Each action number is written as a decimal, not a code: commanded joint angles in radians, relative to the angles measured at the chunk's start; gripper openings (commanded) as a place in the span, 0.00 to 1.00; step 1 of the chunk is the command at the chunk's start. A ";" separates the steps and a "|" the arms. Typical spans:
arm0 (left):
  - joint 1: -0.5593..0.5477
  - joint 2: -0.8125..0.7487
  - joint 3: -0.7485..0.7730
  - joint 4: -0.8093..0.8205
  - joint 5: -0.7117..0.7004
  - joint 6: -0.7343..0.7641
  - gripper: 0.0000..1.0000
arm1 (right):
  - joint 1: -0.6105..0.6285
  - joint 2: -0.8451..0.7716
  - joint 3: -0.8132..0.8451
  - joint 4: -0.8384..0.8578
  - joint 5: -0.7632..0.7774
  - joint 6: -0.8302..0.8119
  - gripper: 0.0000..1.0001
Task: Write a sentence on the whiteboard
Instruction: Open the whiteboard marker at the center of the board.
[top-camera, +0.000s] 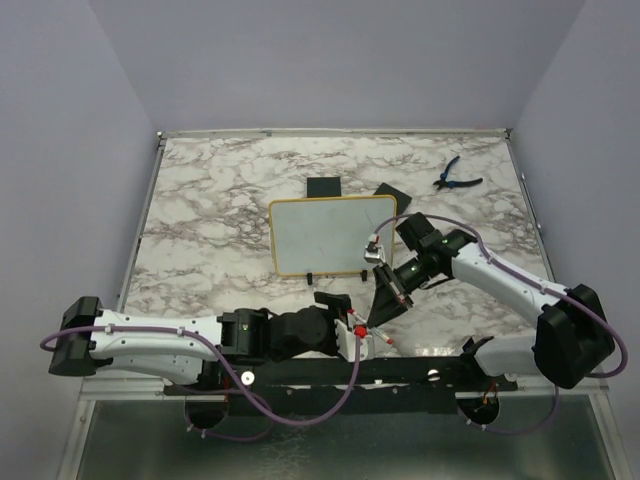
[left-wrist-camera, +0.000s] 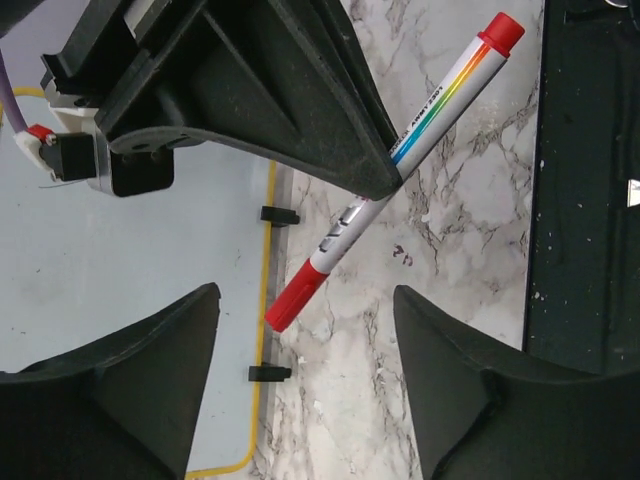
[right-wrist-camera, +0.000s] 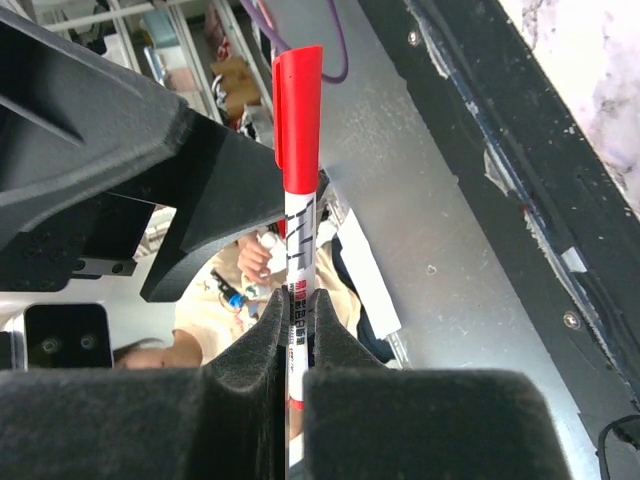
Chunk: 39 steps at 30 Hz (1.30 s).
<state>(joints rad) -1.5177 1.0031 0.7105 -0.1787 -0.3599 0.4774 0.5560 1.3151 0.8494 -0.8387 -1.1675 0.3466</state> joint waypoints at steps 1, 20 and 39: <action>-0.026 0.011 -0.016 0.028 -0.054 0.030 0.67 | 0.044 0.027 0.037 -0.003 -0.058 -0.001 0.00; -0.076 0.083 -0.032 0.048 -0.146 0.058 0.36 | 0.093 -0.001 0.023 0.031 -0.117 0.042 0.00; -0.006 0.040 -0.023 0.028 -0.062 -0.220 0.00 | -0.024 -0.048 0.041 0.315 0.030 0.292 0.76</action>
<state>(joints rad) -1.5604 1.0927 0.6762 -0.1520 -0.4816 0.3782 0.6033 1.2972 0.8688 -0.6395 -1.1995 0.5465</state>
